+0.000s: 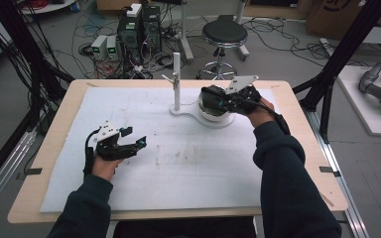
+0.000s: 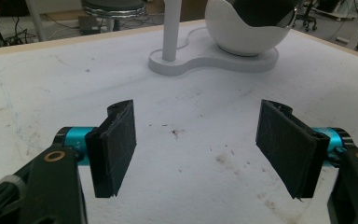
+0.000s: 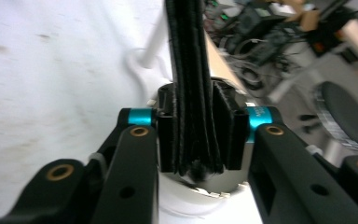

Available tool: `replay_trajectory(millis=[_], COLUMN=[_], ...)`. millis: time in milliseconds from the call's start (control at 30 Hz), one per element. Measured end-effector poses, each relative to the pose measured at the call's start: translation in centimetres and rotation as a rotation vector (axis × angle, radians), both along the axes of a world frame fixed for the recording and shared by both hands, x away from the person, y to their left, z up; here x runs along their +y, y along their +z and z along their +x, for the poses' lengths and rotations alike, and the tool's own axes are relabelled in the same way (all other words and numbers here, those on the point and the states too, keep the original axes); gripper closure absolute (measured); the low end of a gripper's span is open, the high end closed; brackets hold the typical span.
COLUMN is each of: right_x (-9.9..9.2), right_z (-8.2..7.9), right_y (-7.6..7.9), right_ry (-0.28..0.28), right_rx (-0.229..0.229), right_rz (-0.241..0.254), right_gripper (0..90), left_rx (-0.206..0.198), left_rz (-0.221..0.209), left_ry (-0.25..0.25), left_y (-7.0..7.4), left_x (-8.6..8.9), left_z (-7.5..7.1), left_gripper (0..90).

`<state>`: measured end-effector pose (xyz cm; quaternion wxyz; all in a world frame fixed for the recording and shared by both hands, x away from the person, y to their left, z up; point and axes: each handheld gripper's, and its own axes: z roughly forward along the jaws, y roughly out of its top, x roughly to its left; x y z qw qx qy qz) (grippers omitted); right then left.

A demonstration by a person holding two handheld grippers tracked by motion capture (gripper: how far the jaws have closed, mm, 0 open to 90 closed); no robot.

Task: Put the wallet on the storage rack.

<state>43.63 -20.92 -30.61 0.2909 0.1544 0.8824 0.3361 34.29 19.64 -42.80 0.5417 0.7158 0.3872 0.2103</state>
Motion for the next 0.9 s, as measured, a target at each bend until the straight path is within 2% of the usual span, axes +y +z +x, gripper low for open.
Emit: replay_trajectory(millis=[33,67,133,200,267,333,400,500,567,700,800,900], right_x=[0.2,0.3,0.2,0.0,0.1,0.1,-0.1,-0.2,-0.2,-0.3,-0.6,-0.6], right_z=[-0.1,-0.3,-0.6,-0.5,-0.6,-0.9,-1.2,-1.3,-1.5,-1.7,-1.8,-1.7], right_y=[-0.2,-0.5,-1.1,-1.6,-1.8,-1.9,-2.1,-2.5,-2.5,-3.0,-3.4,-3.7], right_ry=[-0.002,0.005,-0.005,-0.030,-0.048,-0.044,-0.029,-0.034,-0.025,-0.008,-0.012,-0.003], right_rx=[0.025,0.027,0.049,0.123,0.168,0.156,0.136,0.188,0.211,0.195,0.222,0.242], right_rz=[0.007,0.011,0.055,0.076,0.078,0.085,0.140,0.166,0.175,0.193,0.251,0.238], right_gripper=[67.5,66.9,59.6,49.8,47.2,46.7,45.6,40.2,40.1,40.2,38.7,38.5], left_rx=[0.000,0.000,0.000,0.000,0.002,0.003,0.002,0.003,0.001,0.001,0.001,0.002], left_rz=[0.001,0.001,0.001,0.002,0.004,0.005,0.004,0.006,0.008,0.008,0.005,0.007], left_ry=[-0.002,-0.002,-0.002,0.000,-0.003,-0.003,-0.003,-0.002,-0.003,-0.003,-0.002,-0.002], left_y=[0.0,0.0,0.0,0.0,0.0,0.0,0.0,0.0,0.0,0.0,0.0,0.0], left_x=[0.0,0.0,0.0,0.0,0.0,0.0,0.0,0.0,-0.1,-0.1,-0.1,-0.1], left_z=[0.0,0.0,0.0,0.0,0.0,0.0,0.0,0.0,0.0,0.0,0.0,0.0], left_gripper=[28.6,28.6,28.6,28.6,28.6,28.6,28.6,28.6,28.6,28.6,28.6,28.6])
